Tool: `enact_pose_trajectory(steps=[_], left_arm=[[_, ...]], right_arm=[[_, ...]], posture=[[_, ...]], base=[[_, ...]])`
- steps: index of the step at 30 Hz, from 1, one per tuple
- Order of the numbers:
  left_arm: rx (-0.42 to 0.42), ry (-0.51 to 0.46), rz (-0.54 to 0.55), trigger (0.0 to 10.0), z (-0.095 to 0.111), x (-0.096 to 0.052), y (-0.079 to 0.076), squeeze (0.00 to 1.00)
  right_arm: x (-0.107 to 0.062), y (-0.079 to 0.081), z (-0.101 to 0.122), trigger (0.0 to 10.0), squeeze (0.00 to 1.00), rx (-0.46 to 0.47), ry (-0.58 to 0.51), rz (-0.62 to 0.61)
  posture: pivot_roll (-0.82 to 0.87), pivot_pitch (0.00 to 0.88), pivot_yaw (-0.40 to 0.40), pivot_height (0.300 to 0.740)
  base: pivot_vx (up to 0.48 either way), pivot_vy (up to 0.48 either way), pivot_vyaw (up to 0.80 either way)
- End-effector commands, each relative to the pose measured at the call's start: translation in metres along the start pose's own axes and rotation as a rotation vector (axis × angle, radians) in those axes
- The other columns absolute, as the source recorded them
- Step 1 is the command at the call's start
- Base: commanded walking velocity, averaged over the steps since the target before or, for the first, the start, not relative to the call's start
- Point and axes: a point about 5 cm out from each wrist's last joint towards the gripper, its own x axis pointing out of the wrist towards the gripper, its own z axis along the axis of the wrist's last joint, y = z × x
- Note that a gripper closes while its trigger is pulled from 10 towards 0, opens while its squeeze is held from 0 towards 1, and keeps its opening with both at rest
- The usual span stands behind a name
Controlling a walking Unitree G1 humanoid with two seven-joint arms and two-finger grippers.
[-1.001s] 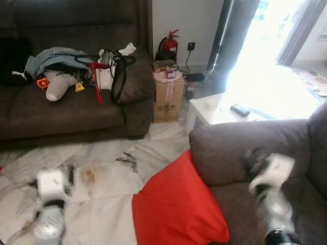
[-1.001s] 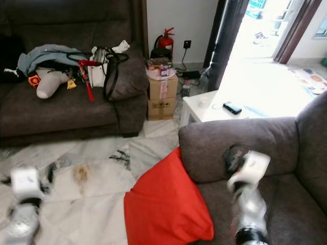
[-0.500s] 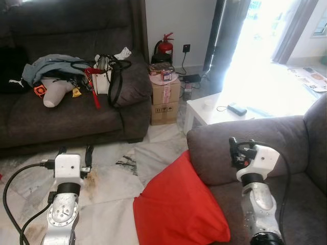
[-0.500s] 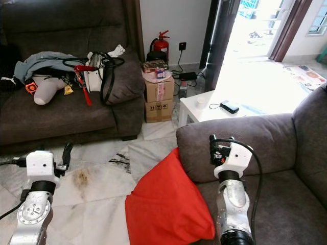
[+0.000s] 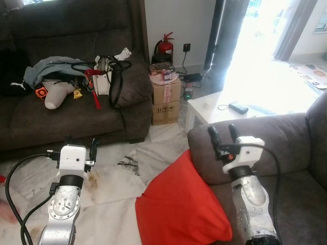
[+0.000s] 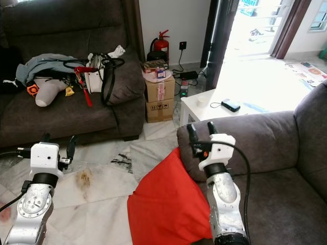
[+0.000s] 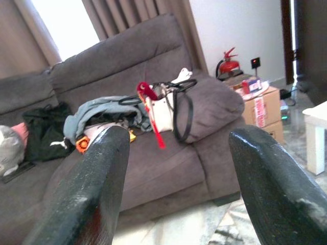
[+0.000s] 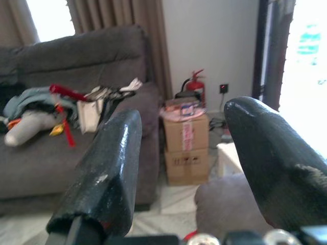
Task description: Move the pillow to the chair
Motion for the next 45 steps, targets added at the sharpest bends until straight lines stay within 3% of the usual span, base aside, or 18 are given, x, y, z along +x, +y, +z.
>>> enact_pose_trajectory(steps=[1, 7, 14, 20, 28, 30, 35, 45], left_arm=[[0.012, -0.002, -0.009, 10.0, 0.003, 0.000, -0.004, 0.00], [-0.027, 0.003, -0.053, 10.0, 0.003, 0.014, -0.016, 0.00], [-0.063, -0.023, -0.071, 10.0, 0.014, 0.036, -0.030, 0.00], [-0.060, -0.017, -0.037, 10.0, 0.010, 0.031, -0.021, 0.00], [-0.063, -0.009, -0.010, 10.0, 0.006, 0.023, -0.011, 0.00], [-0.118, -0.005, 0.019, 10.0, 0.010, 0.022, -0.011, 0.00], [-0.112, 0.009, 0.007, 10.0, 0.008, 0.013, -0.011, 0.00], [-0.131, 0.008, -0.043, 10.0, 0.008, 0.013, -0.013, 0.00]], right_arm=[[0.001, 0.003, 0.003, 10.0, 0.00, 0.000, 0.000, 0.021], [0.007, 0.006, 0.012, 10.0, 0.00, -0.007, -0.015, 0.054], [0.017, -0.024, 0.028, 10.0, 0.00, -0.048, -0.051, -0.026], [0.015, -0.030, 0.028, 10.0, 0.00, -0.045, -0.043, -0.057], [0.013, -0.023, 0.015, 10.0, 0.00, 0.007, -0.008, -0.087], [0.013, -0.023, 0.013, 10.0, 0.00, 0.014, 0.002, -0.077], [0.013, -0.020, 0.011, 10.0, 0.00, 0.027, 0.007, -0.076], [0.016, -0.014, 0.012, 10.0, 0.00, 0.042, 0.015, -0.046]], posture=[[0.04, 0.000, 0.047, 0.740], [-0.02, 0.000, 0.050, 0.740], [-0.05, 0.000, 0.038, 0.740], [-0.03, 0.000, 0.040, 0.740], [-0.02, 0.000, 0.034, 0.740], [-0.01, 0.000, 0.029, 0.740], [0.01, 0.000, 0.030, 0.740], [0.03, 0.000, -0.007, 0.740]], base=[[0.000, 0.000, 0.00], [0.000, 0.000, 0.00], [0.000, 0.000, 0.00], [0.000, 0.000, 0.00], [0.000, 0.000, 0.00], [0.000, 0.000, 0.00], [0.000, 0.000, 0.00], [0.000, 0.000, 0.00]])
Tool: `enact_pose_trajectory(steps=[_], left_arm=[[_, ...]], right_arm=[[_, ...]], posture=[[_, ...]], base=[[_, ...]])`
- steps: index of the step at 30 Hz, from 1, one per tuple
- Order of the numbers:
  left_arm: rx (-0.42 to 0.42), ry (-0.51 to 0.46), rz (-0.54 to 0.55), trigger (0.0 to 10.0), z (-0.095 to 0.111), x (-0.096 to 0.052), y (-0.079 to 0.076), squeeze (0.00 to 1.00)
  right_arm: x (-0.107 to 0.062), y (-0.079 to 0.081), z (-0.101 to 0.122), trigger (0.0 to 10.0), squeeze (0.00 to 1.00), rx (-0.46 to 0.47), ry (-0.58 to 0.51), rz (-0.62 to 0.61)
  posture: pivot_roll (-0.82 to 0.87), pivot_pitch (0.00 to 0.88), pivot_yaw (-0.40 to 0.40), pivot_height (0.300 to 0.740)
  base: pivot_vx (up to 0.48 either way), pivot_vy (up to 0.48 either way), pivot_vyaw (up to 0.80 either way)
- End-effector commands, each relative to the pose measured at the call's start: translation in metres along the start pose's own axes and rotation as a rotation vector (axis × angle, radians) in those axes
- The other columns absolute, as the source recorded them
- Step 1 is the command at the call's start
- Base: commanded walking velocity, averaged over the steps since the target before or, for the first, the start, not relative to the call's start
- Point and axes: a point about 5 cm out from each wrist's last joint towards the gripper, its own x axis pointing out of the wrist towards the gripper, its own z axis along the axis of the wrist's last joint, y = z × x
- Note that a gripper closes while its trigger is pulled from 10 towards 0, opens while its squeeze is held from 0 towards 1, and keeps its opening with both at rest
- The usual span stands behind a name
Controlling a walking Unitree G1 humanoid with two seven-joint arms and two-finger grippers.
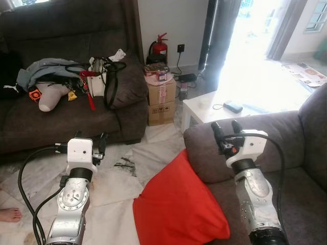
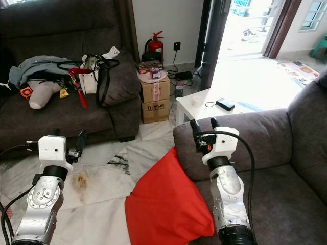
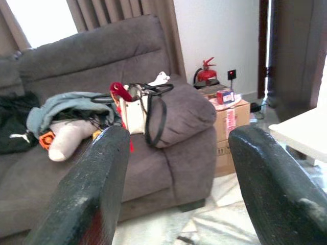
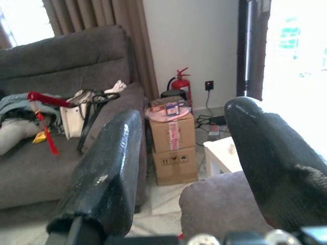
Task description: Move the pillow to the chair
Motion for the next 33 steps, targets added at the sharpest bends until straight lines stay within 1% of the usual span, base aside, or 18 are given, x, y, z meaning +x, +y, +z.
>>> enact_pose_trajectory(steps=[1, 4, 5, 8, 11, 14, 15, 16, 17, 19, 20, 22, 25, 27, 29, 33], left_arm=[[-0.012, -0.010, -0.017, 10.0, 0.005, 0.003, 0.000, 0.00], [0.015, -0.022, -0.028, 10.0, 0.008, 0.006, 0.000, 0.00], [0.013, -0.029, -0.008, 10.0, 0.011, 0.008, 0.003, 0.00], [0.002, -0.018, 0.028, 10.0, 0.011, 0.006, 0.010, 0.00], [0.002, -0.018, 0.020, 10.0, 0.011, 0.006, 0.007, 0.00], [0.004, -0.017, 0.016, 10.0, 0.011, 0.000, 0.005, 0.00], [-0.006, -0.014, 0.019, 10.0, 0.012, -0.004, 0.003, 0.00], [-0.006, -0.014, 0.019, 10.0, 0.012, -0.004, 0.003, 0.00], [-0.012, -0.020, 0.022, 10.0, 0.014, -0.005, 0.001, 0.00], [-0.015, -0.024, 0.025, 10.0, 0.015, -0.005, -0.001, 0.00], [-0.029, -0.021, 0.030, 10.0, 0.015, -0.005, -0.002, 0.00], [-0.045, -0.013, 0.019, 10.0, 0.013, -0.004, -0.007, 0.00], [-0.064, -0.012, -0.042, 10.0, 0.013, 0.004, -0.020, 0.00], [-0.065, -0.015, -0.064, 10.0, 0.014, 0.007, -0.025, 0.00], [-0.055, -0.018, -0.085, 10.0, 0.014, 0.011, -0.028, 0.00], [-0.071, -0.036, -0.084, 10.0, 0.018, 0.020, -0.030, 0.00]], right_arm=[[0.002, 0.004, 0.001, 10.0, 0.00, 0.020, 0.007, 0.018], [0.003, 0.005, -0.001, 10.0, 0.00, 0.015, 0.011, 0.025], [0.004, 0.004, 0.000, 10.0, 0.00, 0.016, 0.007, 0.008], [0.005, 0.003, 0.000, 10.0, 0.00, 0.022, 0.003, -0.028], [0.007, 0.010, 0.001, 10.0, 0.00, 0.024, 0.001, -0.011], [0.005, 0.015, 0.000, 10.0, 0.00, -0.003, 0.000, 0.019], [0.003, 0.012, -0.001, 10.0, 0.00, 0.004, 0.008, 0.000], [0.003, 0.012, -0.001, 10.0, 0.00, 0.004, 0.008, 0.000], [0.002, 0.010, -0.001, 10.0, 0.00, 0.026, 0.012, -0.015], [0.002, 0.009, -0.003, 10.0, 0.00, 0.029, 0.017, -0.015], [0.001, 0.011, -0.004, 10.0, 0.00, 0.021, 0.022, -0.014], [-0.001, 0.010, -0.001, 10.0, 0.00, 0.014, 0.007, -0.014], [-0.004, 0.003, 0.002, 10.0, 0.00, 0.003, -0.008, -0.056], [-0.005, 0.001, 0.004, 10.0, 0.00, -0.008, -0.013, -0.059], [-0.005, -0.001, 0.005, 10.0, 0.00, -0.010, -0.020, -0.072], [-0.004, -0.004, 0.011, 10.0, 0.00, -0.032, -0.032, -0.070]], posture=[[0.04, 0.000, -0.015, 0.740], [0.04, 0.000, -0.008, 0.740], [0.03, 0.000, -0.003, 0.740], [0.01, 0.000, 0.014, 0.740], [0.03, 0.000, 0.011, 0.740], [0.02, 0.000, 0.018, 0.740], [0.04, 0.000, 0.002, 0.740], [0.04, 0.000, 0.002, 0.740], [0.07, 0.000, -0.018, 0.740], [0.06, 0.000, -0.015, 0.740], [0.03, 0.000, 0.009, 0.740], [0.01, 0.000, 0.030, 0.740], [-0.05, 0.000, 0.063, 0.740], [-0.07, 0.000, 0.070, 0.740], [-0.08, 0.000, 0.069, 0.740], [-0.09, 0.000, 0.062, 0.740]], base=[[0.000, 0.000, 0.00], [0.000, 0.000, 0.00], [0.000, 0.000, 0.00], [0.000, 0.000, 0.00], [0.000, 0.000, 0.00], [0.000, 0.000, 0.00], [0.000, 0.000, 0.00], [0.000, 0.000, 0.00], [0.000, 0.000, 0.00], [0.000, 0.000, 0.00], [0.000, 0.000, 0.00], [0.000, 0.000, 0.00], [0.000, 0.000, 0.00], [0.000, 0.000, 0.00], [0.000, 0.000, 0.00], [0.000, 0.000, 0.00]])
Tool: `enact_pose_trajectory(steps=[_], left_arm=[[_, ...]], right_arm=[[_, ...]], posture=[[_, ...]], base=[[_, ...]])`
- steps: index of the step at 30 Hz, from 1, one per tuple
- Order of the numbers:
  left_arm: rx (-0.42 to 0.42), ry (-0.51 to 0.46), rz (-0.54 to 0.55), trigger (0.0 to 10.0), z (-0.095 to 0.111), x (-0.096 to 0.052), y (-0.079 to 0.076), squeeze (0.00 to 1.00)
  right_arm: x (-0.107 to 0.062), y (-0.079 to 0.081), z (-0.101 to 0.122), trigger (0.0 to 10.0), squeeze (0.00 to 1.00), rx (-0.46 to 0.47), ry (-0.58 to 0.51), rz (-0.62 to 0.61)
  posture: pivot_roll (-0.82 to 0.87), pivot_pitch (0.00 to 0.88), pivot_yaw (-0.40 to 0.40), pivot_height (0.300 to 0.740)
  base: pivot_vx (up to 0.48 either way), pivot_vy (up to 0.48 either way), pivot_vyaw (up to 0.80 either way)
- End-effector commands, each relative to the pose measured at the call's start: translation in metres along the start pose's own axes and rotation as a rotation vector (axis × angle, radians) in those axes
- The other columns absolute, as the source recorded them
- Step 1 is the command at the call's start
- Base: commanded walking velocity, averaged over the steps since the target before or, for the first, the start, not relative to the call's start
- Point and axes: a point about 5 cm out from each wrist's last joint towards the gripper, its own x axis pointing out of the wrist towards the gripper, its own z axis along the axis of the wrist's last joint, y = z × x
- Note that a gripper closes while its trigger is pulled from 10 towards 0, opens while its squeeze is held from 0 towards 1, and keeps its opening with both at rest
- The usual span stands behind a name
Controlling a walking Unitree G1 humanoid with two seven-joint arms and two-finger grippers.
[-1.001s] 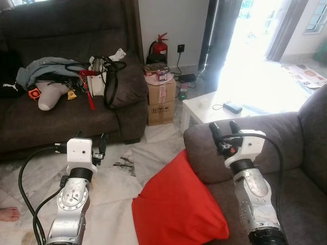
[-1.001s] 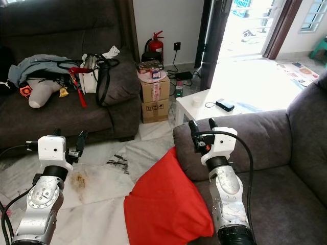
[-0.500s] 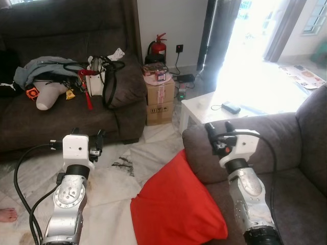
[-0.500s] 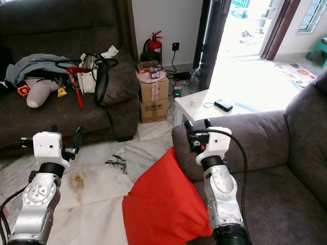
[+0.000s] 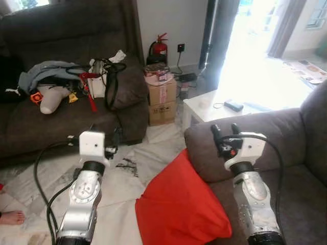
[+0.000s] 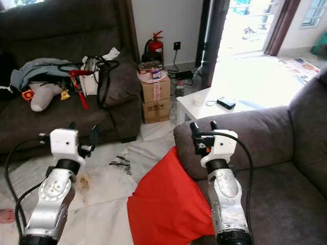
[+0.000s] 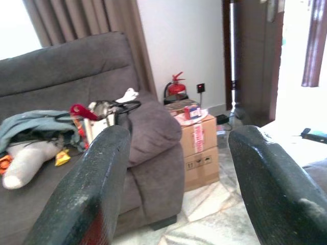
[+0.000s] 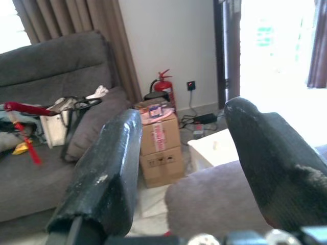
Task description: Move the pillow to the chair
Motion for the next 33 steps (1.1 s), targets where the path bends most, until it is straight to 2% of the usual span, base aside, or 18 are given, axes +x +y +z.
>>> enact_pose_trajectory(steps=[1, 6, 8, 13, 17, 23, 26, 33], left_arm=[[-0.005, 0.003, 0.007, 10.0, 0.000, 0.003, 0.001, 0.00], [-0.029, -0.002, -0.011, 10.0, 0.005, 0.001, -0.006, 0.00], [-0.040, -0.004, -0.048, 10.0, 0.007, -0.005, -0.015, 0.00], [-0.045, 0.015, -0.063, 10.0, 0.004, -0.012, -0.017, 0.00], [-0.004, 0.033, 0.020, 10.0, 0.001, -0.019, 0.007, 0.00], [0.029, 0.067, 0.081, 10.0, -0.004, -0.032, 0.025, 0.00], [0.036, 0.058, 0.110, 10.0, -0.001, -0.033, 0.031, 0.00], [0.034, 0.072, 0.124, 10.0, -0.005, -0.038, 0.030, 0.00]], right_arm=[[0.003, -0.003, 0.008, 10.0, 0.00, -0.015, -0.023, -0.001], [0.005, -0.005, 0.012, 10.0, 0.00, -0.029, -0.022, 0.005], [0.004, -0.007, 0.013, 10.0, 0.00, -0.028, -0.028, -0.011], [-0.003, -0.004, 0.010, 10.0, 0.00, -0.015, -0.022, -0.014], [-0.009, 0.004, 0.001, 10.0, 0.00, -0.014, 0.007, 0.007], [-0.007, 0.007, -0.001, 10.0, 0.00, -0.002, 0.016, 0.021], [-0.005, 0.011, -0.002, 10.0, 0.00, -0.001, 0.025, 0.040], [-0.003, 0.013, -0.003, 10.0, 0.00, -0.006, 0.033, 0.057]], posture=[[-0.09, 0.000, 0.045, 0.740], [-0.07, 0.000, 0.033, 0.740], [-0.07, 0.000, 0.059, 0.740], [-0.07, 0.000, 0.070, 0.740], [-0.03, 0.000, 0.070, 0.740], [0.01, 0.000, 0.057, 0.740], [0.02, 0.000, 0.039, 0.740], [0.00, 0.000, 0.020, 0.740]], base=[[0.000, 0.000, 0.00], [0.000, 0.000, 0.00], [0.000, 0.000, 0.00], [0.000, 0.000, 0.00], [0.000, 0.000, 0.00], [0.000, 0.000, 0.00], [0.000, 0.000, 0.00], [0.000, 0.000, 0.00]])
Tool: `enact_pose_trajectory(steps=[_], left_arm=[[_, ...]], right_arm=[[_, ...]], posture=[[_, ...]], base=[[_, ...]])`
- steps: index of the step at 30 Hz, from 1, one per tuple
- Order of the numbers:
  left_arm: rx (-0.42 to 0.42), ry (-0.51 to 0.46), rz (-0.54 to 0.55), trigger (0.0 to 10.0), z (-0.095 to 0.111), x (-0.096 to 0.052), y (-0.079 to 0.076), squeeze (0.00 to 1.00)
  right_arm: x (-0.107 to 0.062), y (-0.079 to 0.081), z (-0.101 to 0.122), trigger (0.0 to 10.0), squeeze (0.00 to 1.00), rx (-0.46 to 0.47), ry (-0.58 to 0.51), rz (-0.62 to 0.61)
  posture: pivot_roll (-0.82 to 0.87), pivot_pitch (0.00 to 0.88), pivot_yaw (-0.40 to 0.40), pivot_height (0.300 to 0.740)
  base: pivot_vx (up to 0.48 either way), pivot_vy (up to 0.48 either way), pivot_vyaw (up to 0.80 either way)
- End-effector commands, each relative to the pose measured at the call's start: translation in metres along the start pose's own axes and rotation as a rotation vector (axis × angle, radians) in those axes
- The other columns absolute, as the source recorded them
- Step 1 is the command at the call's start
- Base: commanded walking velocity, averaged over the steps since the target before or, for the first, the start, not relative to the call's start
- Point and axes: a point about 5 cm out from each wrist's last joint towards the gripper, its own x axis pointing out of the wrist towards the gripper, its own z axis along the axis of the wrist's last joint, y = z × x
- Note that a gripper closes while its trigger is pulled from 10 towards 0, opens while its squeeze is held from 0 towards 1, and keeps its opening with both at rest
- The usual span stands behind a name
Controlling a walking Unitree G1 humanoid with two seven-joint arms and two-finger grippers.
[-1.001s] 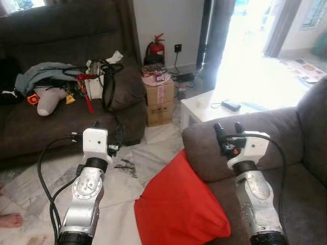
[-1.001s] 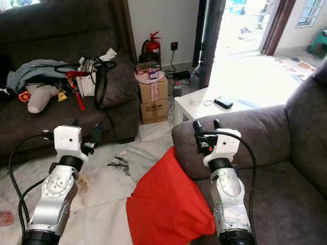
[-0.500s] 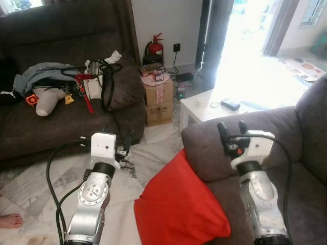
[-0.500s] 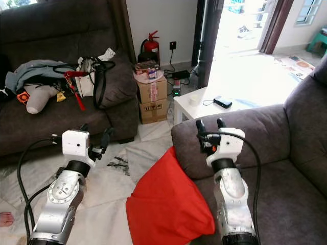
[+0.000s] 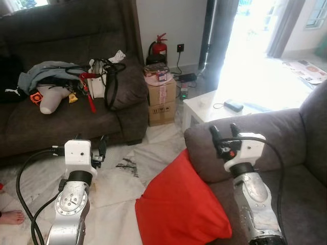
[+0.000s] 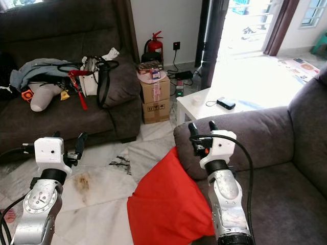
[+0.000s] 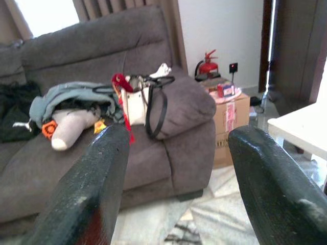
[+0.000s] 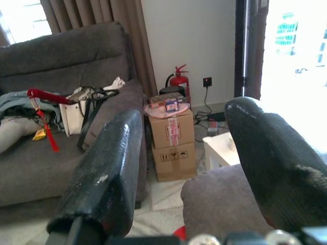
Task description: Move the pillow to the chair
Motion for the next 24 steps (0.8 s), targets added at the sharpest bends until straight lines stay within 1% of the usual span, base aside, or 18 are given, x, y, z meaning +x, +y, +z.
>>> enact_pose_trajectory(steps=[1, 7, 13, 15, 18, 24], left_arm=[[-0.004, -0.014, 0.013, 10.0, 0.003, -0.001, 0.002, 0.00], [-0.001, -0.007, 0.004, 10.0, 0.000, -0.002, -0.001, 0.00], [0.002, -0.017, 0.005, 10.0, 0.002, 0.002, 0.000, 0.00], [0.001, -0.015, 0.000, 10.0, 0.001, 0.002, -0.001, 0.00], [-0.002, -0.011, -0.007, 10.0, 0.000, 0.000, -0.003, 0.00], [-0.007, -0.005, -0.017, 10.0, -0.002, -0.002, -0.006, 0.00]], right_arm=[[0.002, 0.001, -0.001, 10.0, 0.00, 0.000, 0.013, 0.008], [-0.003, -0.002, -0.008, 10.0, 0.00, -0.007, 0.040, 0.005], [0.001, 0.003, -0.005, 10.0, 0.00, -0.001, 0.032, 0.025], [0.001, 0.004, -0.007, 10.0, 0.00, -0.009, 0.040, 0.038], [0.000, 0.004, -0.009, 10.0, 0.00, 0.011, 0.048, 0.021], [0.000, 0.008, -0.010, 10.0, 0.00, 0.009, 0.053, 0.027]], posture=[[0.00, 0.000, 0.020, 0.740], [0.01, 0.000, 0.005, 0.740], [0.00, 0.000, -0.001, 0.740], [0.00, 0.000, 0.002, 0.740], [0.00, 0.000, 0.003, 0.740], [0.00, 0.000, 0.005, 0.740]], base=[[0.000, 0.000, 0.00], [0.000, 0.000, 0.00], [0.000, 0.000, 0.00], [0.000, 0.000, 0.00], [0.000, 0.000, 0.00], [0.000, 0.000, 0.00]])
